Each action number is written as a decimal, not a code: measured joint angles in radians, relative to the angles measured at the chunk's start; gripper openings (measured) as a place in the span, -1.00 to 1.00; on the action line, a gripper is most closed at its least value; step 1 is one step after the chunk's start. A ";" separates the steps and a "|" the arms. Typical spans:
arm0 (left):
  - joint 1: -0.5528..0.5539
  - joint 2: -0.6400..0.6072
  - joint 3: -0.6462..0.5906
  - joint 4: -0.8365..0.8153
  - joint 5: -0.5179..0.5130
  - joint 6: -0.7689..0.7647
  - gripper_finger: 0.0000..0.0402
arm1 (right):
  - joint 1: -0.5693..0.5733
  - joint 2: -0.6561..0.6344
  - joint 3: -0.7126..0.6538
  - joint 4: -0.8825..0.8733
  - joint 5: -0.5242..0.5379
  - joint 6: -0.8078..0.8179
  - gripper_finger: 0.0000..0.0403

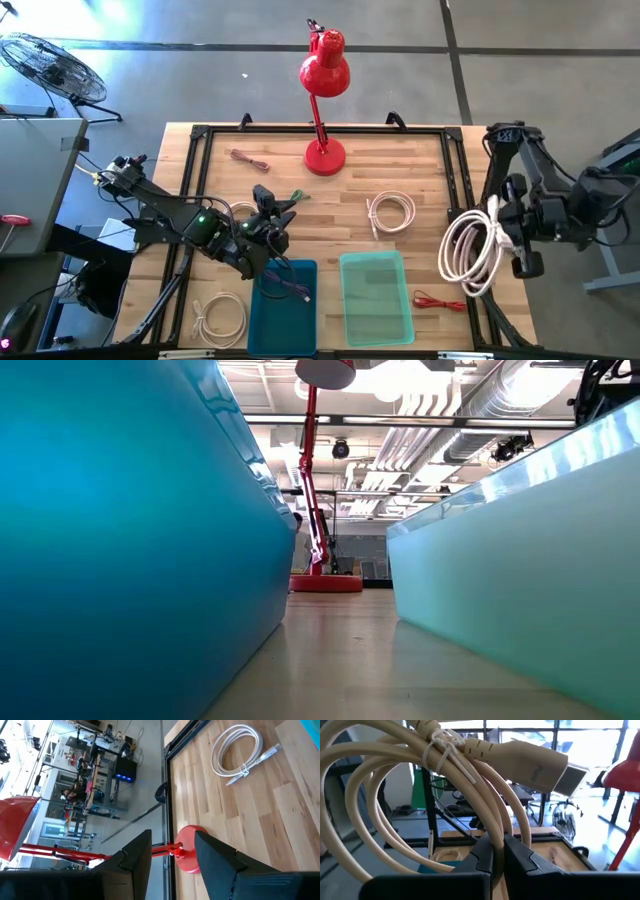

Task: Pick & Place USB Port
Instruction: Put the white USB cable into the green bin

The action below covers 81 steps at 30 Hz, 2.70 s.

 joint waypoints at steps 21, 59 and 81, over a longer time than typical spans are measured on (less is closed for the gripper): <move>0.000 0.000 0.000 0.000 0.000 -0.004 -0.28 | -0.069 0.056 0.327 -0.247 -0.170 -0.321 -0.95; 0.000 0.000 0.000 -0.073 0.006 -0.141 -0.28 | -1.067 0.480 0.771 -1.554 -1.489 0.370 -0.95; 0.000 0.000 0.000 -0.183 0.102 -0.292 -0.28 | -1.190 0.572 0.115 -1.051 -1.894 0.534 -0.95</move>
